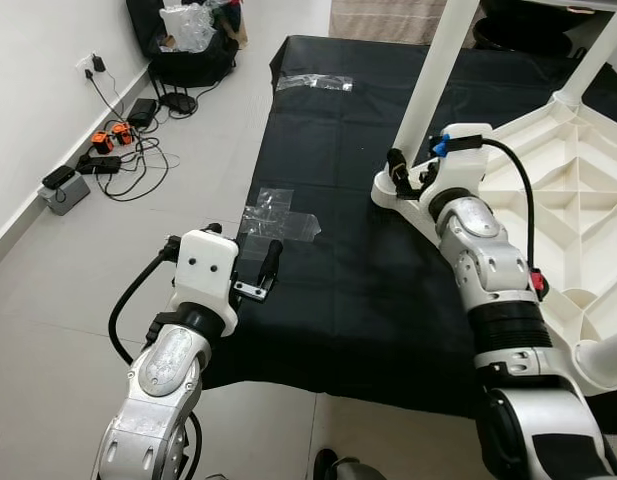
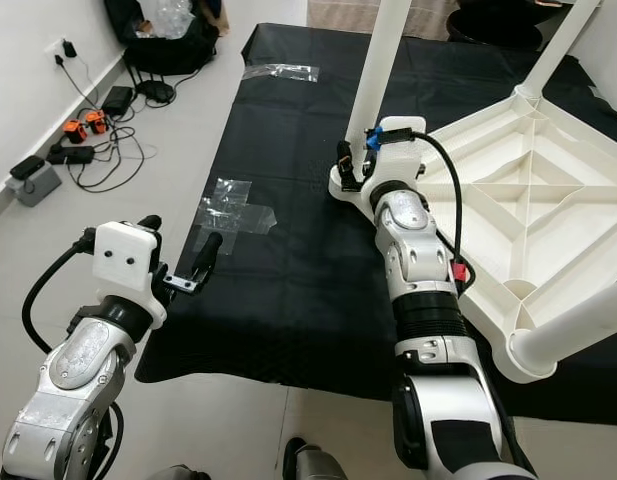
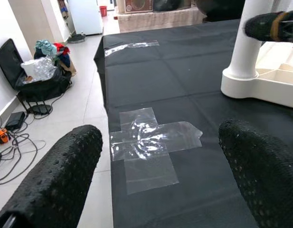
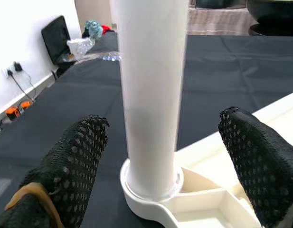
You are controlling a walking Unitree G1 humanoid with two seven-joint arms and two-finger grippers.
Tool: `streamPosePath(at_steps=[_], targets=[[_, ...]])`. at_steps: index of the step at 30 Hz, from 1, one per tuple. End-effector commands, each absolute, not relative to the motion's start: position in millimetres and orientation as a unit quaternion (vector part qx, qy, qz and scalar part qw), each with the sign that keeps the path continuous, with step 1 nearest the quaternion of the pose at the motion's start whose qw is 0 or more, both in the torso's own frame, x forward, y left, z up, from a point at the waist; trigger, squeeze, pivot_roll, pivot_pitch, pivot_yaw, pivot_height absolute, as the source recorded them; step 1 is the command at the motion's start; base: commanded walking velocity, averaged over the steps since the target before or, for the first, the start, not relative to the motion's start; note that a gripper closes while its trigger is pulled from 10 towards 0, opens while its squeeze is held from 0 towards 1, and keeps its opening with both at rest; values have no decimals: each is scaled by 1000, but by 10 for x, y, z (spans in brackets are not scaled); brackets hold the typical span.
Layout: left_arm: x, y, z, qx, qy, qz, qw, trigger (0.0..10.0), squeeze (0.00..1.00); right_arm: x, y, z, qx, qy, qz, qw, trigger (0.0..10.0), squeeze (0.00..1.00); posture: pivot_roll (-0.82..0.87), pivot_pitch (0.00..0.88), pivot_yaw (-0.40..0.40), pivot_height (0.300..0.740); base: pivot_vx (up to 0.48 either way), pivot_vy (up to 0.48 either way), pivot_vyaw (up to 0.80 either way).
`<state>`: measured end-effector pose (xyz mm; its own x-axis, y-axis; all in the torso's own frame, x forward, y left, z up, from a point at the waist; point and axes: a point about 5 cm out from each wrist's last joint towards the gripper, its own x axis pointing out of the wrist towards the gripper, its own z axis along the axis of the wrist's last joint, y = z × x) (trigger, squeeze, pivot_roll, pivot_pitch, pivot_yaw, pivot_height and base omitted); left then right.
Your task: Building children table
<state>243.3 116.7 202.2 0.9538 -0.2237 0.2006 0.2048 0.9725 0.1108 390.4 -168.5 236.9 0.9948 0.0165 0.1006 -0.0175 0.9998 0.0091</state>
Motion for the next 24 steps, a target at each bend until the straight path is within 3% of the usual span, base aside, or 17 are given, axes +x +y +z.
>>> streamPosePath(at_steps=[1,14,23,24], targets=[[2413,1162,2024,41,-105,-111,987,10000,0,3936,-1607,2425,12,-63,12,998,10000,0,43,202,-70,740,0,0,0],[2377,1180,2027,41,-103,-109,988,10000,0,4075,-1414,2600,24,-80,-5,997,10000,0,42,202,-79,740,0,0,0],[2375,1150,2039,40,-107,-110,987,10000,0,4178,-1382,2443,-1,-26,-87,996,10000,0,46,195,-96,740,0,0,0],[2372,1155,2044,41,-107,-109,987,10000,0,4182,-1362,2430,2,-22,-82,996,8118,0,47,195,-98,740,0,0,0]])
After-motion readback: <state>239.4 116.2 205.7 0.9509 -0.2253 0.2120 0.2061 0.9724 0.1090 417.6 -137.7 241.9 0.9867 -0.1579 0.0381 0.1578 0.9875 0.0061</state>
